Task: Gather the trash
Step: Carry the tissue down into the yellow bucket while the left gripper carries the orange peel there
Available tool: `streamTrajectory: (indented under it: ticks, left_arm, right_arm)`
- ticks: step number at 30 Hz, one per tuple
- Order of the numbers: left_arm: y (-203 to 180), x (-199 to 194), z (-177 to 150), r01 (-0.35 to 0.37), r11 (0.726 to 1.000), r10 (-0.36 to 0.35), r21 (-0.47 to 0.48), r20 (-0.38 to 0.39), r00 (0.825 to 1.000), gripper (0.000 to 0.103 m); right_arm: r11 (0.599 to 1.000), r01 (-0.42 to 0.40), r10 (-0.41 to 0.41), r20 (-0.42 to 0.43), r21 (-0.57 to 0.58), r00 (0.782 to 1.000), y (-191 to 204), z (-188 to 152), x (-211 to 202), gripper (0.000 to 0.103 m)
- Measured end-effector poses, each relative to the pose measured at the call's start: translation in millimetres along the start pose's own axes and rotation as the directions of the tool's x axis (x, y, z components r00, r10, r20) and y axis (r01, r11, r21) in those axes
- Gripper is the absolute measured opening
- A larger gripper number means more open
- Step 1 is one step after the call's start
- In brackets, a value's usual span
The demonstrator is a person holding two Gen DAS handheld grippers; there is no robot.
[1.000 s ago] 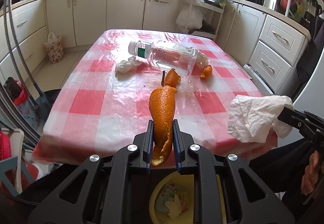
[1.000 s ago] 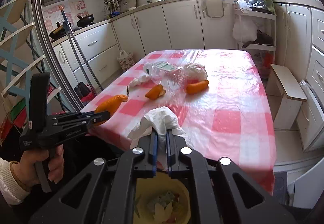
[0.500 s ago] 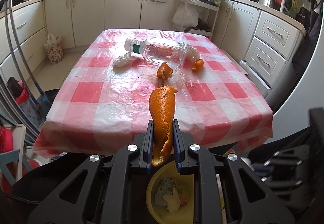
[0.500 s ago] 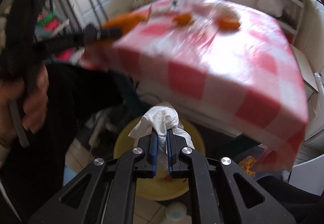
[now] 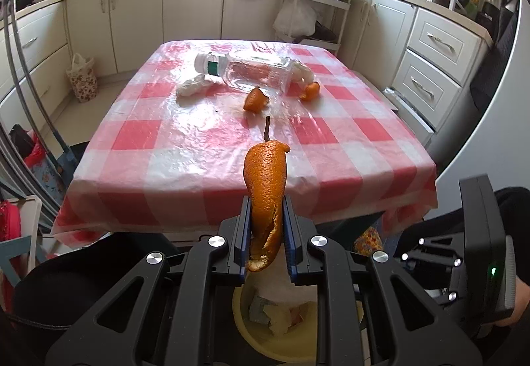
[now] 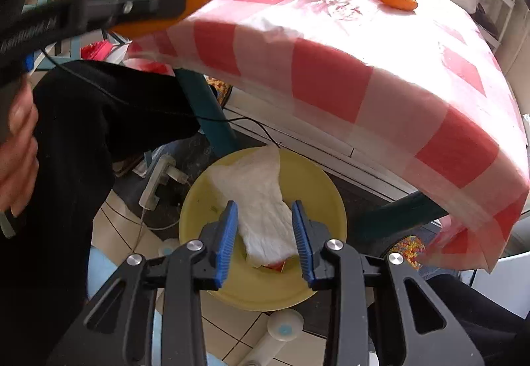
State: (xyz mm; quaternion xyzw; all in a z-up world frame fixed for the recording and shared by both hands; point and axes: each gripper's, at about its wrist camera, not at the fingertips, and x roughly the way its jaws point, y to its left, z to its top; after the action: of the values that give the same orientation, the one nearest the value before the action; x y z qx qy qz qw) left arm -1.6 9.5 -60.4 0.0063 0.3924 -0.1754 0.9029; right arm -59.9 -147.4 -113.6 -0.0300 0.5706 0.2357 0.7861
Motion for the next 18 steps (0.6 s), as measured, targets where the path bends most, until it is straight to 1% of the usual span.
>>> streamTrajectory:
  ticks: [4,6,9,13,18]
  left_arm:
    - [-7,0,-5,0.004,1.000,-0.004,0.022,-0.016,1.000,0.017]
    - [-10,0,-8,0.007,0.999,-0.007,0.032,-0.027,1.000,0.017]
    - [-17,1,-14,0.015,0.998,-0.012,0.056,-0.050,0.999,0.017]
    - [-26,5,-22,0.027,0.996,-0.019,0.089,-0.088,0.996,0.017]
    - [-39,13,-34,0.049,0.988,-0.028,0.144,-0.144,0.989,0.017]
  right_arm:
    - [1.000,0.002,-0.002,0.007,-0.001,1.000,1,-1,-5,0.035]
    - [1.000,0.005,-0.005,0.016,0.006,1.000,0,-2,-6,0.036]
    - [0.999,0.017,-0.019,0.046,0.037,0.999,-7,0,-13,0.038]
    - [0.995,0.034,-0.047,0.129,0.099,0.991,-20,3,-33,0.039]
    - [0.984,0.042,-0.083,0.235,0.173,0.968,-34,3,-57,0.040]
